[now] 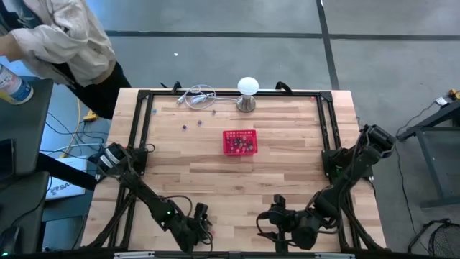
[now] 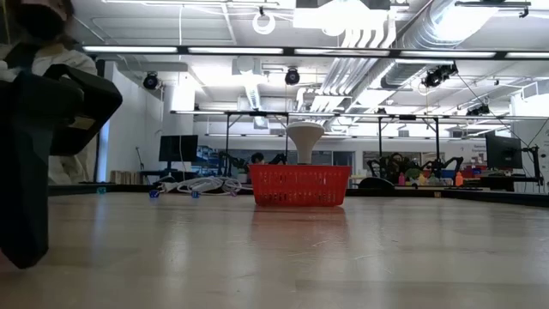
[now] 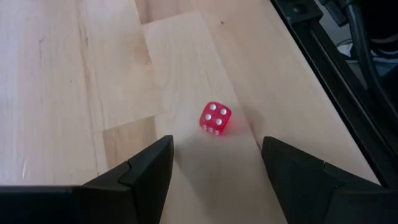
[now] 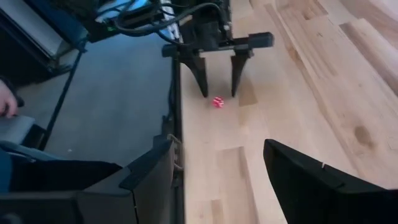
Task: Pick & Place Dice
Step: Put the pink dice into the bin
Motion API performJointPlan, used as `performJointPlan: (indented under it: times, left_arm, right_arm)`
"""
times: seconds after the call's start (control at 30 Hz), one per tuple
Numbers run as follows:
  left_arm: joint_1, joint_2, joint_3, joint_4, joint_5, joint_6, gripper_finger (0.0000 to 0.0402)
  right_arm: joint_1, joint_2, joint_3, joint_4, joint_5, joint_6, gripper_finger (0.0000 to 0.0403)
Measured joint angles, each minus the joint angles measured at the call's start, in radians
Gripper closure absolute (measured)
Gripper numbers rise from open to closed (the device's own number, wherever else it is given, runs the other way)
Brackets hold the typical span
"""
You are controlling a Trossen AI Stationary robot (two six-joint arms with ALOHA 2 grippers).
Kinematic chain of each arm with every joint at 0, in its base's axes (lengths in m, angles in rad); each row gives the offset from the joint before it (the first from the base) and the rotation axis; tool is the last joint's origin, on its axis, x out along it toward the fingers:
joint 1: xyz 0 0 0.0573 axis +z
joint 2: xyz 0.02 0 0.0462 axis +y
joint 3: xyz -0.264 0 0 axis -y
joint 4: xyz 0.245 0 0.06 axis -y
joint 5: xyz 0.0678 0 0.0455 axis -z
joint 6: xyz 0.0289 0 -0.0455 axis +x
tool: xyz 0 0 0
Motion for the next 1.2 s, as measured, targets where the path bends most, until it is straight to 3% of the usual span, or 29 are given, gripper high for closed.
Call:
performJointPlan:
  times: [0.77,1.2]
  left_arm:
    - [0.062,0.078,-0.009,0.127,0.130,0.107,0.0163]
    - [0.075,0.078,-0.008,0.068,0.166,0.067,0.0275]
  right_arm:
    - [-0.001,0.001,0.000,-0.002,0.000,-0.008,0.0163]
    - [-0.001,0.001,0.000,0.001,0.000,-0.011,0.0163]
